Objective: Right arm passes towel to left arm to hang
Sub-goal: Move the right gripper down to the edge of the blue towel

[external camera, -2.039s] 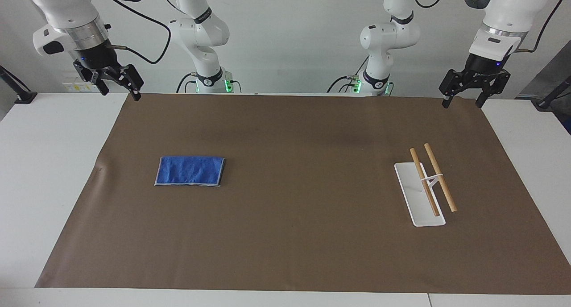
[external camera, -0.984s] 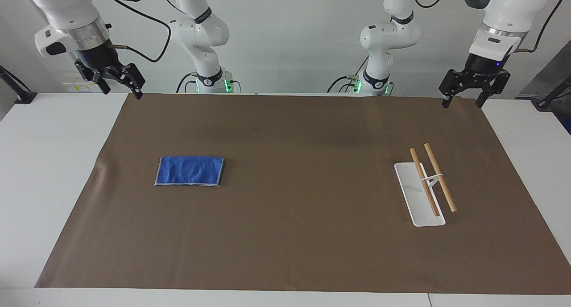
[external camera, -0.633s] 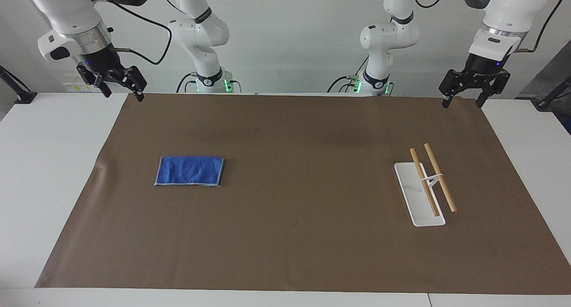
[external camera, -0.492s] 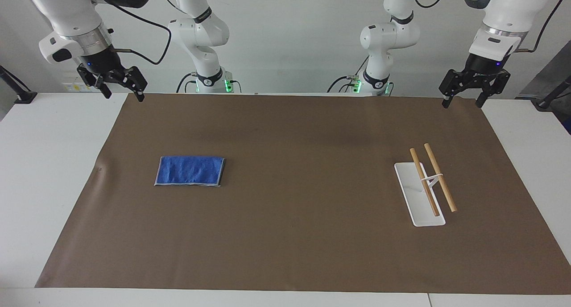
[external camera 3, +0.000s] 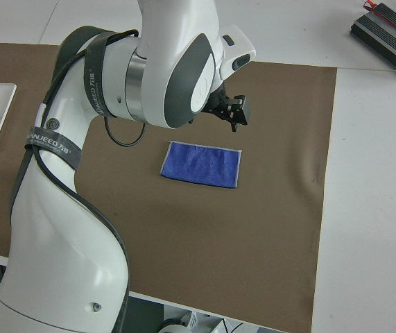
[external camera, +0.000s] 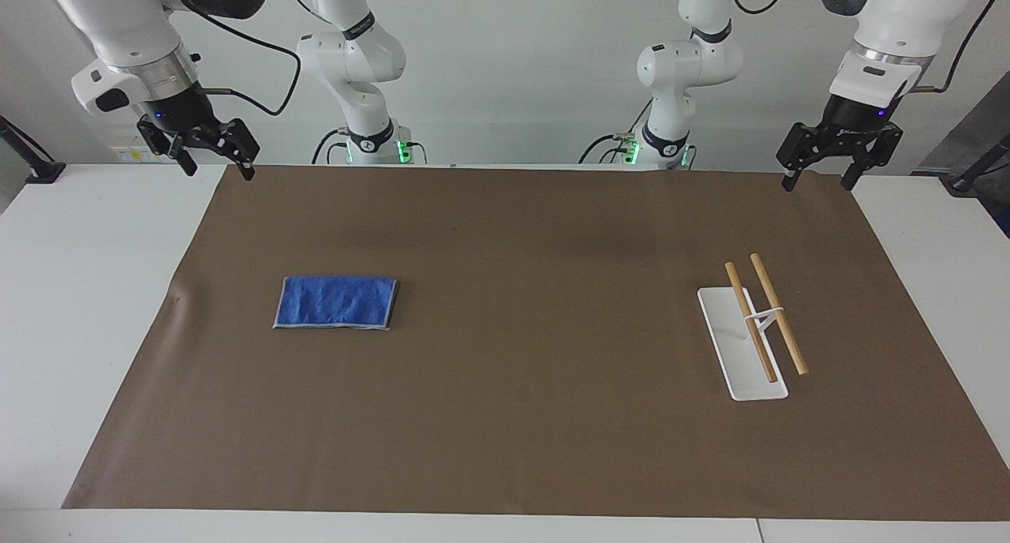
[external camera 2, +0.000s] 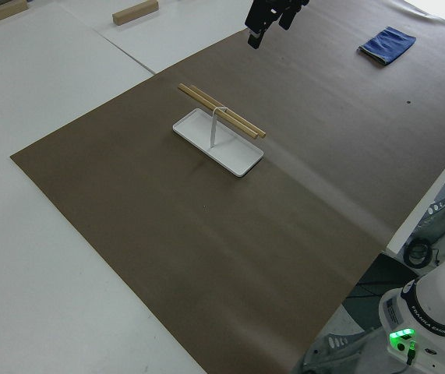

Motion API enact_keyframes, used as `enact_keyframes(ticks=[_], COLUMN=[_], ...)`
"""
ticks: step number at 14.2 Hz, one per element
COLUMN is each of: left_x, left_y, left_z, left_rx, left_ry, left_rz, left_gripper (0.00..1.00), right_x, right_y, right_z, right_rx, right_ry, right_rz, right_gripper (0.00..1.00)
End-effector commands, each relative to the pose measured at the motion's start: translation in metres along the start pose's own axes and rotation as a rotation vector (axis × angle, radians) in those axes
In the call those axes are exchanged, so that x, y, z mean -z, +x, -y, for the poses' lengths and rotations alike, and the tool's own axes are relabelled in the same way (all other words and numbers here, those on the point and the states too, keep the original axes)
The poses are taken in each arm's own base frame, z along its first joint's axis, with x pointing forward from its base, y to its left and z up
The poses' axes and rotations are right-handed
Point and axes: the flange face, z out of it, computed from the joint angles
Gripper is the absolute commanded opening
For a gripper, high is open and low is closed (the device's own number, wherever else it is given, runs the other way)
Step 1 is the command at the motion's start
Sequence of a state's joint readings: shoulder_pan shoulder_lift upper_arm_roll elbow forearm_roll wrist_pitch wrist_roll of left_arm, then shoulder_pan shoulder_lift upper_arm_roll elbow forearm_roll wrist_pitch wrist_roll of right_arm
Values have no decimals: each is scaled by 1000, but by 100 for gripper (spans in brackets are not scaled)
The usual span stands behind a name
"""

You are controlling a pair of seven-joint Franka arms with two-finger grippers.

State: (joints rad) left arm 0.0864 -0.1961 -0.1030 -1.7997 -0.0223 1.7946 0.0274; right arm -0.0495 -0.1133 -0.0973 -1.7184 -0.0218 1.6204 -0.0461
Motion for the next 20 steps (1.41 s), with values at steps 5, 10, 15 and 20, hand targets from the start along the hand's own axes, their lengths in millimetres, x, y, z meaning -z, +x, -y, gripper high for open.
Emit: enact_keyframes(ticks=[5,10,15,20], left_x=[3,3,3,3], left_y=[-7,-7,-7,-7], left_z=[1,1,1,1], left_rx=[5,3,3,3], left_ry=[-6,-6,-6,-6], left_rz=[4,4,4,4], left_gripper=[100,100,100,100], right_x=[-58,-135,-215,-284], right_y=[-17,-1,19,10], right_z=[0,8,15,22], right_rx=[25,70,173,203], right_ry=[6,11,5,29], right_rz=[-55,-67,-63,-84], right_gripper=[100,100,100,100])
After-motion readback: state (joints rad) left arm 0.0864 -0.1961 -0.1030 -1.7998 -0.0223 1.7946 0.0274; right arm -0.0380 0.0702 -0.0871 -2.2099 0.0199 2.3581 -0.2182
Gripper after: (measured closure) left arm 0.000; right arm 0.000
